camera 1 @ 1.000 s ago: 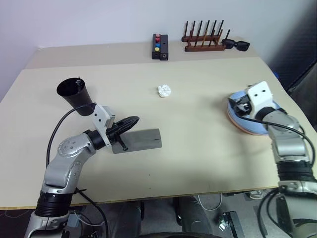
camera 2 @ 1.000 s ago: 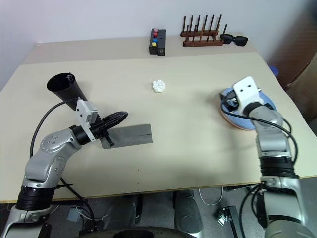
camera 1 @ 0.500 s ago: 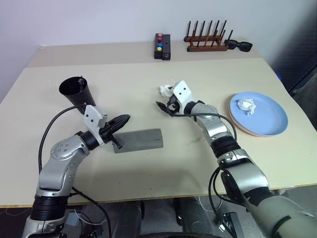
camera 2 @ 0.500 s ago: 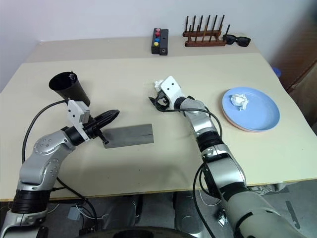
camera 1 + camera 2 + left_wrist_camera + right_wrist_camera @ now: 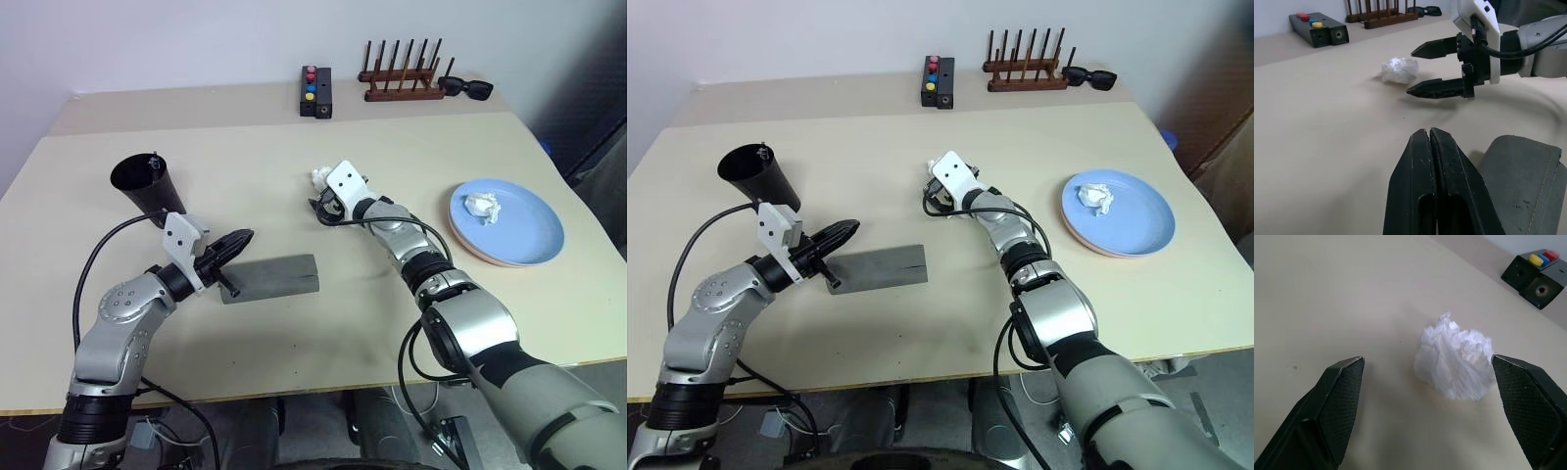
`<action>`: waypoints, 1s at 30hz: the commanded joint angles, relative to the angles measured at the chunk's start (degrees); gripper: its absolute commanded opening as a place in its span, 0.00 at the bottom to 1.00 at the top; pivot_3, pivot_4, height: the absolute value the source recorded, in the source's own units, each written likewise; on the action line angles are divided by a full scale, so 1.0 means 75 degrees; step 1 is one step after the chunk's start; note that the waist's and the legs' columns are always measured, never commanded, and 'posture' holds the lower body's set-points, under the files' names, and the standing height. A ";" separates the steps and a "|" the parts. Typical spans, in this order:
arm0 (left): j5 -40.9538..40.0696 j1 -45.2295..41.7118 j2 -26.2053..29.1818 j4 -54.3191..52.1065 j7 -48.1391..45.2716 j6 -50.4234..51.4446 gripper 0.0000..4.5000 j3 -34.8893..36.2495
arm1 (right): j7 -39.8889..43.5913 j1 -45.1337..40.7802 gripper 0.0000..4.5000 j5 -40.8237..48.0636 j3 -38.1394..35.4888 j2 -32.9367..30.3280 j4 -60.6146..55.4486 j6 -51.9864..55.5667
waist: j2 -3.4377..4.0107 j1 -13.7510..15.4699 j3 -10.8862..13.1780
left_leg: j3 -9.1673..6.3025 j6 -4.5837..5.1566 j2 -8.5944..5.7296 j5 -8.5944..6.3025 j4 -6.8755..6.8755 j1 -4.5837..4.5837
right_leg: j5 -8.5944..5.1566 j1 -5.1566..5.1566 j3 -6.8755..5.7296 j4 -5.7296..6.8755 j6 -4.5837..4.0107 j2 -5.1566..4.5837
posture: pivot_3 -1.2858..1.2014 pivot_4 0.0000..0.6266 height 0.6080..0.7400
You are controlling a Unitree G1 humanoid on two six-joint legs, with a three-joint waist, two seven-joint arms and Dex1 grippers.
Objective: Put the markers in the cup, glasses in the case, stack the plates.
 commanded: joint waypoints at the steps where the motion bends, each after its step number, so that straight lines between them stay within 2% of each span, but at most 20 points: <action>1: -0.0023 -0.0053 0.0067 -0.0295 0.0011 -0.0131 0.00 0.0190 | -0.0316 -0.0448 0.94 -0.0175 -0.0008 0.0166 0.0159 -0.0137 | 0.0000 -0.0012 0.0000 | 0.0000 0.0000 0.0000 0.0000 0.0000 0.0000 | 0.0000 0.0000 0.0000 0.0000 0.0000 0.0000 | 0.52 0.24 0.99; 3: -0.0015 -0.0079 0.0069 -0.0275 0.0002 -0.0138 0.00 0.0174 | -0.0498 -0.0525 0.94 -0.0327 0.0050 0.0214 0.0325 -0.0083 | 0.0000 -0.0022 0.0000 | 0.0000 0.0000 0.0000 0.0000 -0.0001 0.0000 | 0.0000 -0.0001 0.0000 0.0001 0.0000 0.0000 | 0.52 0.24 0.99; 6: -0.0009 -0.0102 0.0070 -0.0271 0.0008 -0.0140 0.00 0.0174 | -0.0698 -0.0596 0.75 -0.0435 0.0025 0.0256 0.0465 -0.0027 | 0.0000 -0.0038 0.0000 | -0.0001 0.0000 0.0000 0.0000 -0.0001 0.0000 | 0.0000 -0.0001 0.0000 0.0001 0.0000 0.0000 | 0.52 0.24 0.99; 12: -0.0013 -0.0034 0.0081 -0.0313 0.0035 -0.0150 0.00 0.0219 | -0.0915 -0.0593 0.06 -0.0522 -0.0056 0.0229 0.0533 -0.0039 | 0.0000 -0.0078 0.0000 | -0.0001 0.0000 0.0000 0.0000 -0.0002 0.0000 | 0.0000 -0.0001 0.0000 0.0001 0.0000 0.0000 | 0.52 0.24 0.99; 13: -0.0012 -0.0034 0.0083 -0.0302 0.0032 -0.0155 0.00 0.0222 | -0.0932 -0.0592 0.02 -0.0523 -0.0069 0.0221 0.0538 -0.0039 | 0.0001 -0.0092 0.0000 | -0.0002 0.0000 0.0000 0.0000 -0.0002 0.0000 | 0.0000 -0.0001 0.0000 0.0002 0.0000 0.0000 | 0.52 0.24 0.99; 28: 0.0002 -0.0058 0.0070 -0.0300 0.0055 -0.0130 0.00 0.0178 | -0.0684 -0.0358 0.02 -0.0292 -0.0352 -0.0289 0.0157 -0.0544 | 0.0001 -0.0158 0.0000 | -0.0003 0.0000 0.0000 0.0000 -0.0003 0.0000 | 0.0000 -0.0002 0.0000 0.0001 0.0001 0.0000 | 0.52 0.24 0.99; 30: 0.0001 -0.0047 0.0076 -0.0306 0.0045 -0.0122 0.00 0.0171 | -0.0402 -0.0343 0.14 -0.0121 -0.0494 -0.0286 0.0165 -0.0524 | 0.0001 -0.0169 0.0000 | -0.0003 0.0000 0.0000 0.0000 -0.0004 0.0000 | 0.0000 -0.0002 0.0000 0.0002 0.0001 0.0000 | 0.52 0.24 0.99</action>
